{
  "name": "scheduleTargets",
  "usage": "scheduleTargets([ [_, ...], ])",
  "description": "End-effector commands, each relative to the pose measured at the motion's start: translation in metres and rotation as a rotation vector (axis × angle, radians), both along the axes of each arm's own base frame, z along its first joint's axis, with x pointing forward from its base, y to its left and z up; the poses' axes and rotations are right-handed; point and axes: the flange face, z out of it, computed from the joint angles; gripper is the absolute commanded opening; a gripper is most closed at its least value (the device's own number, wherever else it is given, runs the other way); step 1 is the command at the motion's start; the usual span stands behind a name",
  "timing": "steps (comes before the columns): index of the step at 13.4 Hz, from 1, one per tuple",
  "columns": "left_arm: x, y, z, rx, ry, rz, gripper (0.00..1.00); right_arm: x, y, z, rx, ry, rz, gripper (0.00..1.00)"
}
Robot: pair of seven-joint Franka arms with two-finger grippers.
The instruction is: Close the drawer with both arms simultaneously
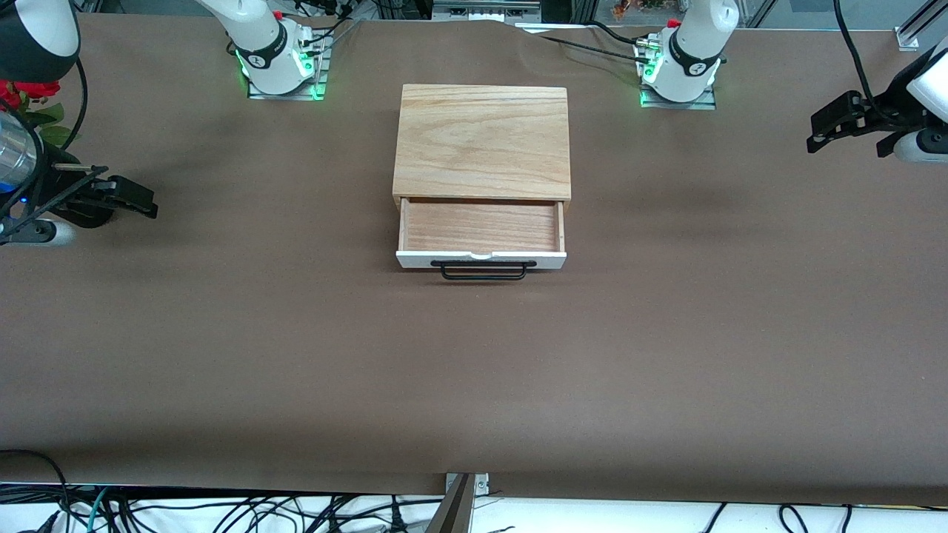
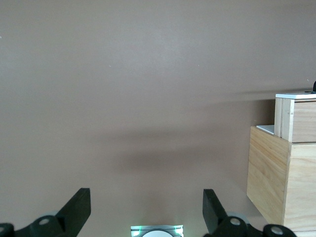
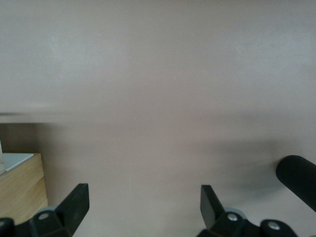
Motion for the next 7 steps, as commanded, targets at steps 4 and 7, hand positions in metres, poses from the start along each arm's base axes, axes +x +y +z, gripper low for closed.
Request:
scheduleTargets([
  [4, 0.0034, -0.0004, 0.005, -0.016, 0.009, -0.02, 1.0, 0.0058, -0.0003, 0.0008, -0.019, -0.009, -0.006, 1.0],
  [7, 0.0034, -0.0004, 0.005, -0.016, 0.009, -0.019, 1.0, 0.0078, -0.0019, 0.0007, -0.021, -0.01, -0.003, 1.0],
])
